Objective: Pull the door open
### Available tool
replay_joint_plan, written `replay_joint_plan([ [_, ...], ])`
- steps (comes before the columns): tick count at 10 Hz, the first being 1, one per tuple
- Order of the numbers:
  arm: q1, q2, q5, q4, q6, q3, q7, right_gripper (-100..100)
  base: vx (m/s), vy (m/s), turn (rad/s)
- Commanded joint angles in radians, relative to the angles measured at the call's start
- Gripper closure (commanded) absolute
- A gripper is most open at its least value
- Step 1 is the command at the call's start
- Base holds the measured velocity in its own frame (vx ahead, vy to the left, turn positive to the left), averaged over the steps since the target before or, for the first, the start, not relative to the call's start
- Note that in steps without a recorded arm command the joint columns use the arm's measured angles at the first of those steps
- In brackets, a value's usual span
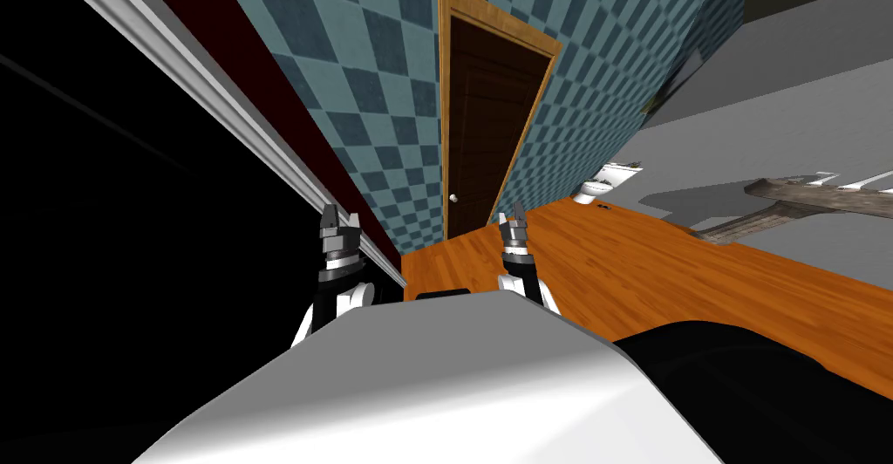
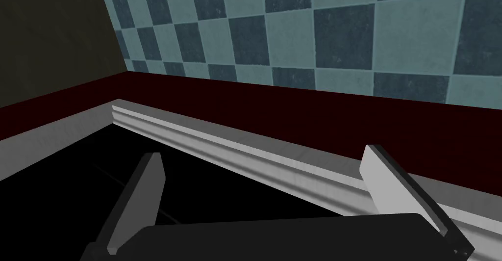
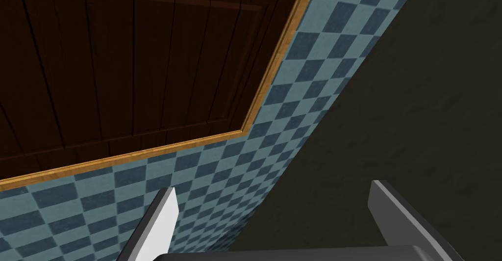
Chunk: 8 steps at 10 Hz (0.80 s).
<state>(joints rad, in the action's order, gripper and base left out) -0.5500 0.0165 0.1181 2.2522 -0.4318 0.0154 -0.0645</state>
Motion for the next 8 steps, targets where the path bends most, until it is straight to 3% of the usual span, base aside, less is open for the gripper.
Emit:
replay_joint_plan([
  [1, 0.005, -0.005, 0.0, -0.014, -0.004, -0.001, 0.012, -100, 0.046, -0.176, 0.031],
  [6, 0.032, -0.033, -0.003, -0.096, -0.028, -0.005, 0.087, -100, 0.1, -0.167, 0.004],
  [8, 0.047, -0.046, -0.004, -0.138, -0.041, -0.007, 0.126, -100, 0.084, -0.072, 0.018],
])
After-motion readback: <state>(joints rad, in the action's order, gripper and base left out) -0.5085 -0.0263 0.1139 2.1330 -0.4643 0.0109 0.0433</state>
